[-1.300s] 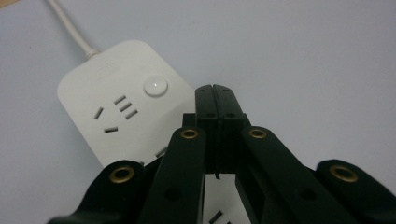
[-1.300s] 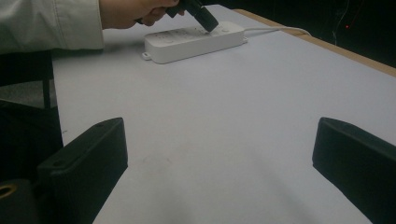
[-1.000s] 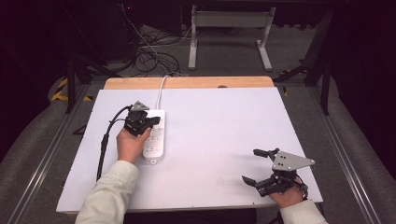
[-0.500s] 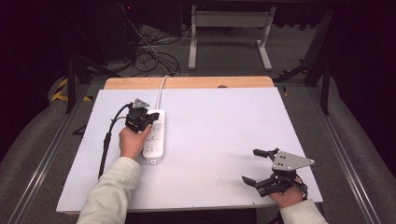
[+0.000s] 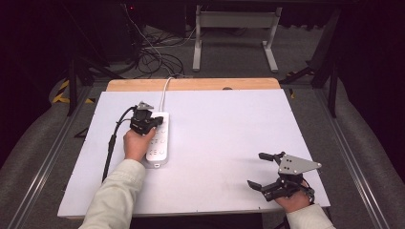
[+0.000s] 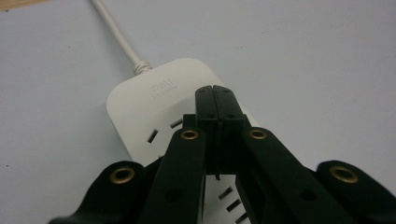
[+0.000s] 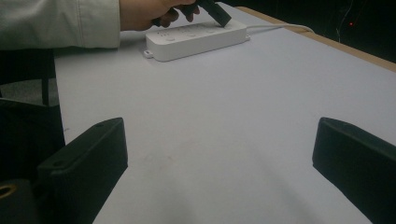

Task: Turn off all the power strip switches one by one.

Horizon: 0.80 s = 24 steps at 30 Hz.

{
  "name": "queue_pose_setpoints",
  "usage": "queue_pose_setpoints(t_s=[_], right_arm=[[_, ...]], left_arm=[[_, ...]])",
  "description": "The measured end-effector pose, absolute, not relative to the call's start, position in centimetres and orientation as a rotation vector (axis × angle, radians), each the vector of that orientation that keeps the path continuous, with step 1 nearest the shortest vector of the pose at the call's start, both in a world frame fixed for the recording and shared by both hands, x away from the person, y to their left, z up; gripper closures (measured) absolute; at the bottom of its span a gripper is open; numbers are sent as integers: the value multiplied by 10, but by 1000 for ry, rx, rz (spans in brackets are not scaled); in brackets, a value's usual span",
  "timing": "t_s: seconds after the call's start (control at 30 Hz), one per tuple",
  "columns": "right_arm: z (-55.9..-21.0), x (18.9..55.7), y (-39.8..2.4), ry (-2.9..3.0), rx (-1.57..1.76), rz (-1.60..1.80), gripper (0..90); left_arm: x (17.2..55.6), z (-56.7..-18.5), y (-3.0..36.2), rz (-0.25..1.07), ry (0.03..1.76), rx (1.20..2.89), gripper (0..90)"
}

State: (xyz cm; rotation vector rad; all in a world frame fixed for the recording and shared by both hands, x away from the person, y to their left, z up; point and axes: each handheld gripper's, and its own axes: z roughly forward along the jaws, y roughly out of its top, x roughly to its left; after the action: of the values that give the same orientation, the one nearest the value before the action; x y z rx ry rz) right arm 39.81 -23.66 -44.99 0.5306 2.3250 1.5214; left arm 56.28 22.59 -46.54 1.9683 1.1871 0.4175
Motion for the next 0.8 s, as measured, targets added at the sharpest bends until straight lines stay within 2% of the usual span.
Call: queue_pose_setpoints(t_s=[0.33, 0.57, 0.8], right_arm=[[-450, 398, -237, 2329, 529, 1520, 37], [-450, 398, -237, 2328, 530, 1521, 38], [-450, 398, -237, 2327, 531, 1524, 38]], left_arm=[[564, -466, 222, 430, 1161, 1954, 900], [567, -462, 211, 476, 1140, 2032, 900], [567, -462, 211, 494, 1166, 2027, 900]])
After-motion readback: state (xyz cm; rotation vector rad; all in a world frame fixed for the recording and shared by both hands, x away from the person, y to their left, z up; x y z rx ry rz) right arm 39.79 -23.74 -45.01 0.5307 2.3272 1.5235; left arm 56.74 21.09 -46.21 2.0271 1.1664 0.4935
